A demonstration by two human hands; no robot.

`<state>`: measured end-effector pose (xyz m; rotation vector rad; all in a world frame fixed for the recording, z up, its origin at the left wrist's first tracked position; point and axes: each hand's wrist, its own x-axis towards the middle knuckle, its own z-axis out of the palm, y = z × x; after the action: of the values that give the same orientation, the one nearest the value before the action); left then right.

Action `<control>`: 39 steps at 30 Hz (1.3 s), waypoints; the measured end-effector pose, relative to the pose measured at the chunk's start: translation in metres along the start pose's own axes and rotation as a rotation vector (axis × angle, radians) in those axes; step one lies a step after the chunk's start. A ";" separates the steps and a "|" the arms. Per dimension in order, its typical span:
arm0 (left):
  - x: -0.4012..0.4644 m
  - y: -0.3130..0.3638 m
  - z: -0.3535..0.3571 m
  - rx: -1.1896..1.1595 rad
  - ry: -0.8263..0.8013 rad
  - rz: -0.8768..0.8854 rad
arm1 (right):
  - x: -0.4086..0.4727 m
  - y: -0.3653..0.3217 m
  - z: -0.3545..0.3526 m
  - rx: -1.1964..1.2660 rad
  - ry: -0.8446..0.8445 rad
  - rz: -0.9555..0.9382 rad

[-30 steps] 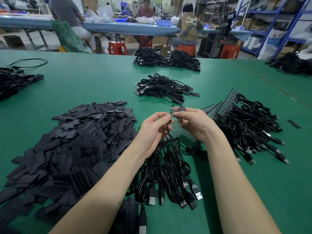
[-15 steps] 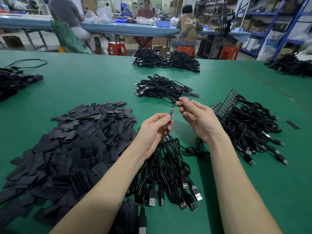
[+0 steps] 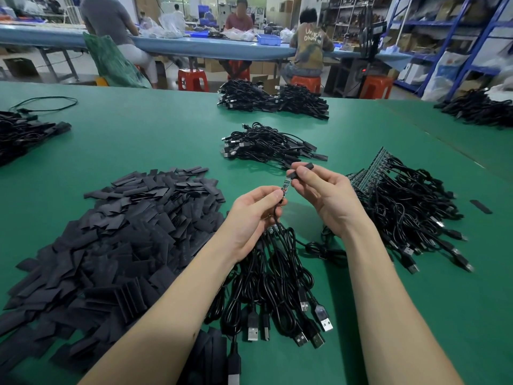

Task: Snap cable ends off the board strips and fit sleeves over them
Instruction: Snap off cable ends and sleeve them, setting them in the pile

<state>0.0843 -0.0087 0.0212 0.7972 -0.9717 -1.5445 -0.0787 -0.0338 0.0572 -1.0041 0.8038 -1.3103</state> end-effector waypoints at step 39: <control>-0.009 0.051 -0.026 0.456 -0.247 -0.013 | -0.013 -0.013 -0.009 -0.091 -0.313 0.103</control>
<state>0.1311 -0.0079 0.0559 0.9389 -1.5379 -1.4735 -0.0935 -0.0215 0.0650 -1.1894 0.6691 -1.0042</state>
